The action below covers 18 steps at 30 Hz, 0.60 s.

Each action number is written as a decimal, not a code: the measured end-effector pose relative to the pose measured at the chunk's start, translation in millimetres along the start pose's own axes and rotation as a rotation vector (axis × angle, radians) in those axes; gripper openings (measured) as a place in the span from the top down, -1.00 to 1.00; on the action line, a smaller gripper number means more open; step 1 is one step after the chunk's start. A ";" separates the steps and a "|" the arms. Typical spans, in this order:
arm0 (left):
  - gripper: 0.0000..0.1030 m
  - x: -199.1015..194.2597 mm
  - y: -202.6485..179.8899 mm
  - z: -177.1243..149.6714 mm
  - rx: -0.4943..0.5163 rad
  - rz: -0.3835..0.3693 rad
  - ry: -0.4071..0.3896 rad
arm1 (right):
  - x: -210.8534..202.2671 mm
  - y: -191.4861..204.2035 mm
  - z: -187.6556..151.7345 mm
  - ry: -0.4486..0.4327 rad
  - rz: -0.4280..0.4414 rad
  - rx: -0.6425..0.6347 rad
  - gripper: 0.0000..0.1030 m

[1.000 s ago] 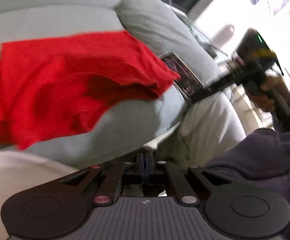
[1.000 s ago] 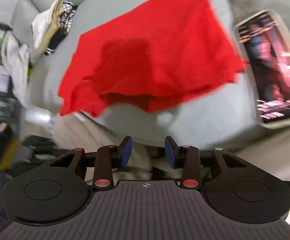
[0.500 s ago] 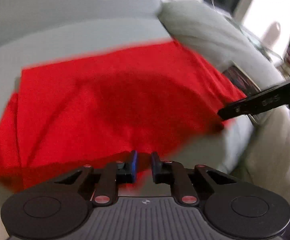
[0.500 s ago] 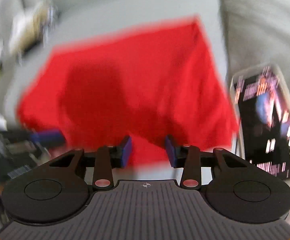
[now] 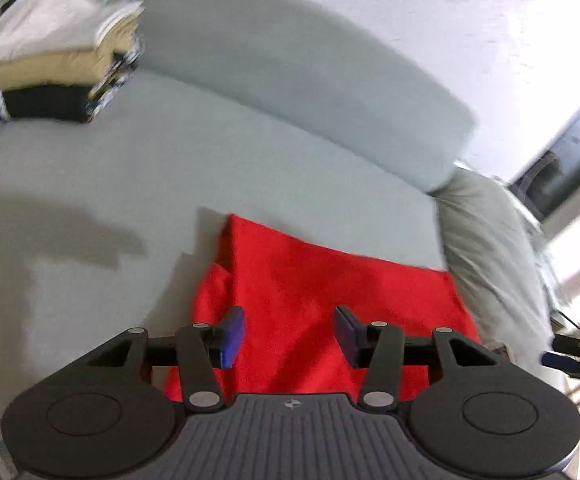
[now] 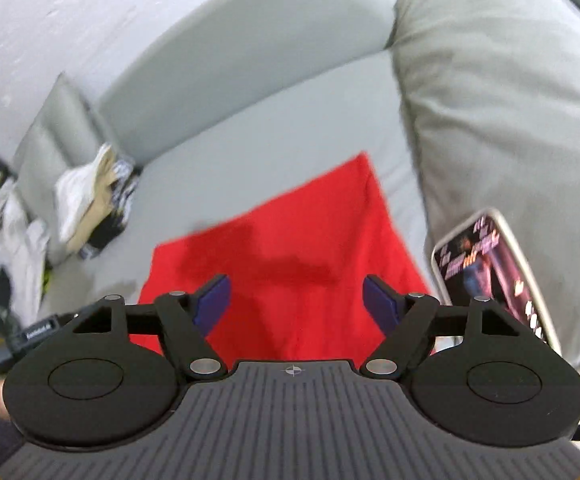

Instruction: Fold clothes

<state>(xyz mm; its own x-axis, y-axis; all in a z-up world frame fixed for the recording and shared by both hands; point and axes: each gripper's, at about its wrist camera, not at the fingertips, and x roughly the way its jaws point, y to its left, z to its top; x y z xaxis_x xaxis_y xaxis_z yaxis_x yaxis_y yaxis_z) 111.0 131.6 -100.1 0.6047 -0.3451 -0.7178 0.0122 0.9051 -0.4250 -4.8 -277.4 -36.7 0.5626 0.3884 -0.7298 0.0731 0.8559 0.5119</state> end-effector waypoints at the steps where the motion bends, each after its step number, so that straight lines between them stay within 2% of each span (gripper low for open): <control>1: 0.11 14.0 4.9 6.3 -0.027 0.007 0.014 | 4.0 0.2 5.9 -0.011 -0.012 0.011 -0.52; 5: 0.21 53.1 28.3 25.6 -0.091 0.036 0.058 | 33.4 -9.7 22.4 0.009 -0.034 0.113 -0.52; 8: 0.30 70.8 36.4 42.2 -0.120 0.016 0.041 | 51.8 -5.5 23.3 0.014 -0.046 0.135 -0.52; 10: 0.45 82.6 42.8 53.5 -0.132 0.010 0.042 | 61.0 -6.6 27.0 0.015 -0.045 0.137 -0.52; 12: 0.68 96.0 49.1 61.1 -0.153 0.023 0.071 | 67.5 -10.6 28.5 0.019 -0.050 0.142 -0.52; 18: 0.70 114.6 52.5 65.2 -0.171 0.018 0.108 | 81.5 -21.6 27.4 0.042 -0.074 0.156 -0.52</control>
<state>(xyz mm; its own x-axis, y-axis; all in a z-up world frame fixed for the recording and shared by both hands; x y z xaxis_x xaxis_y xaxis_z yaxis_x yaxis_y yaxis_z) 232.9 155.8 -168.7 0.5148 -0.3620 -0.7771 -0.1387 0.8593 -0.4922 62.0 -273.5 -94.8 0.5161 0.3429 -0.7849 0.2416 0.8208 0.5176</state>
